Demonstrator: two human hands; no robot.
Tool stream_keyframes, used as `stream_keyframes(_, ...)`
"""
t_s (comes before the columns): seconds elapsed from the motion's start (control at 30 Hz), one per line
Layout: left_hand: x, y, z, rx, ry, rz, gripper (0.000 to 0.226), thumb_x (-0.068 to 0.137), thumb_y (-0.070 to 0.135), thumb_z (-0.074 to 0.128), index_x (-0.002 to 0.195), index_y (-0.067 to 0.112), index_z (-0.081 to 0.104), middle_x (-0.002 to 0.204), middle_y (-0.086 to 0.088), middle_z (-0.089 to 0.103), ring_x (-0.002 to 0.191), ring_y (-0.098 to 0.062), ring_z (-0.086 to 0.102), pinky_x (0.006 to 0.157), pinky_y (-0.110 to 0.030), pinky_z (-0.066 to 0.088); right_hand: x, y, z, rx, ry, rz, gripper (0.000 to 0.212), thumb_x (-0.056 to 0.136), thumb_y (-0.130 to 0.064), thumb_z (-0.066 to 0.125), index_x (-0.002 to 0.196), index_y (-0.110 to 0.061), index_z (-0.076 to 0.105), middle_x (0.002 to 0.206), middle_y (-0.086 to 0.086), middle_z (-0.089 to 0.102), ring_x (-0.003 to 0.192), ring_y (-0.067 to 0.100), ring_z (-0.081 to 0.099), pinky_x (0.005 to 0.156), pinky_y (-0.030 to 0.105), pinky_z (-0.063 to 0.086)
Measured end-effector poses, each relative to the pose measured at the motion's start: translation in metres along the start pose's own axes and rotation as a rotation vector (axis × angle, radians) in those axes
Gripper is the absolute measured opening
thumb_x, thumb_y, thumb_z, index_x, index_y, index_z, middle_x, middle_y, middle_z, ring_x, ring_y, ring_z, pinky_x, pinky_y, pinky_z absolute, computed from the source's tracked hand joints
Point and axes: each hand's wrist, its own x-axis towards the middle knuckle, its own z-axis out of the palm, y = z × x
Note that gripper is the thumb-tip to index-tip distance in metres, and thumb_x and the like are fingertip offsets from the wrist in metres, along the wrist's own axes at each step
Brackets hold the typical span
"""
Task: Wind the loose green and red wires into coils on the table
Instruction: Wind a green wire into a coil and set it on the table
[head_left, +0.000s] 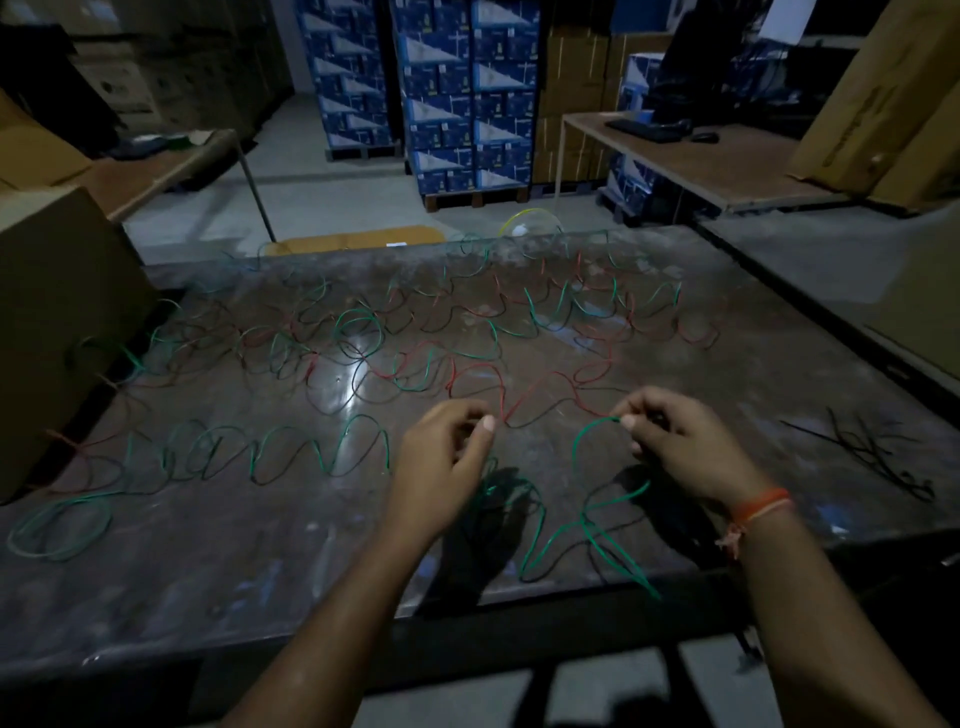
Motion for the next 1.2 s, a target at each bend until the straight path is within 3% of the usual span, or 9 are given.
stream_keyframes(0.1, 0.003, 0.019, 0.0, -0.278, -0.152, -0.15, 0.024, 0.095, 0.042, 0.057, 0.104, 0.023, 0.07, 0.098, 0.005, 0.074, 0.096, -0.01, 0.071, 0.089, -0.044, 0.056, -0.003, -0.034, 0.01, -0.027, -0.001, -0.164, 0.008, 0.099, -0.011, 0.058, 0.096, -0.013, 0.065, 0.079, -0.006, 0.059, 0.064, 0.005, 0.056, 0.064, 0.032, 0.051)
stream_keyframes(0.23, 0.003, 0.043, -0.003, -0.568, -0.308, -0.278, 0.024, 0.103, 0.027, 0.053, 0.108, 0.007, 0.066, 0.108, -0.01, 0.073, 0.101, -0.027, 0.071, 0.082, -0.03, 0.049, 0.002, -0.057, 0.025, -0.086, 0.049, -0.274, 0.011, 0.091, -0.029, 0.056, 0.096, -0.025, 0.065, 0.087, -0.004, 0.06, 0.073, 0.011, 0.055, 0.07, 0.032, 0.047)
stream_keyframes(0.37, 0.003, 0.052, -0.007, -0.7, -0.359, -0.328, 0.02, 0.104, 0.02, 0.048, 0.101, 0.008, 0.063, 0.096, -0.005, 0.072, 0.086, -0.018, 0.068, 0.069, -0.022, 0.044, 0.005, -0.067, 0.035, -0.086, 0.133, -0.334, 0.009, 0.094, -0.024, 0.057, 0.097, -0.024, 0.066, 0.092, -0.002, 0.06, 0.078, 0.012, 0.057, 0.07, 0.029, 0.045)
stream_keyframes(0.5, 0.012, 0.056, -0.002, -0.844, -0.264, -0.377, 0.021, 0.104, 0.021, 0.047, 0.091, 0.012, 0.062, 0.085, -0.003, 0.068, 0.072, -0.012, 0.064, 0.065, -0.019, 0.047, 0.016, -0.058, 0.033, -0.041, 0.129, -0.32, 0.007, 0.097, -0.018, 0.061, 0.096, -0.023, 0.067, 0.085, -0.007, 0.063, 0.074, 0.011, 0.058, 0.066, 0.031, 0.047)
stream_keyframes(0.6, 0.031, 0.06, 0.007, -0.954, -0.142, -0.461, 0.024, 0.103, 0.027, 0.048, 0.089, 0.013, 0.061, 0.076, 0.0, 0.065, 0.063, -0.01, 0.06, 0.06, -0.021, 0.043, 0.026, -0.048, 0.031, 0.053, 0.0, -0.254, 0.008, 0.099, -0.015, 0.061, 0.093, -0.018, 0.066, 0.072, -0.007, 0.06, 0.061, 0.007, 0.054, 0.057, 0.029, 0.044)
stream_keyframes(0.73, 0.053, 0.062, 0.024, -1.105, 0.009, -0.597, 0.025, 0.102, 0.033, 0.051, 0.089, 0.014, 0.061, 0.068, 0.004, 0.061, 0.054, -0.006, 0.055, 0.053, -0.018, 0.044, 0.033, -0.031, 0.024, 0.133, -0.152, -0.171, 0.013, 0.103, -0.015, 0.054, 0.097, -0.013, 0.065, 0.078, -0.002, 0.066, 0.055, 0.012, 0.059, 0.052, 0.027, 0.046)
stream_keyframes(0.87, 0.065, 0.061, 0.047, -1.14, 0.098, -0.694, 0.024, 0.101, 0.033, 0.051, 0.087, 0.016, 0.06, 0.067, 0.004, 0.059, 0.051, -0.004, 0.052, 0.05, -0.017, 0.045, 0.037, -0.006, 0.02, 0.297, -0.214, -0.034, 0.008, 0.101, -0.008, 0.056, 0.099, -0.009, 0.064, 0.074, 0.0, 0.067, 0.052, 0.015, 0.057, 0.05, 0.023, 0.044)
stream_keyframes(1.03, 0.078, 0.059, 0.063, -1.381, 0.25, -0.779, 0.025, 0.105, 0.029, 0.042, 0.094, 0.016, 0.06, 0.065, 0.009, 0.057, 0.047, -0.001, 0.05, 0.045, -0.016, 0.043, 0.04, 0.015, 0.012, 0.605, -0.274, 0.227, 0.006, 0.098, -0.006, 0.06, 0.093, -0.007, 0.063, 0.072, 0.007, 0.066, 0.048, 0.01, 0.053, 0.041, 0.017, 0.038)
stream_keyframes(1.2, 0.077, 0.046, 0.064, -1.492, 0.39, -0.766, 0.031, 0.104, 0.025, 0.039, 0.112, 0.007, 0.062, 0.075, 0.006, 0.064, 0.057, -0.002, 0.059, 0.051, -0.015, 0.045, 0.045, 0.03, 0.004, 0.354, -0.449, 0.193, 0.009, 0.099, -0.006, 0.059, 0.093, 0.0, 0.063, 0.068, 0.004, 0.068, 0.05, 0.011, 0.058, 0.044, 0.019, 0.037)
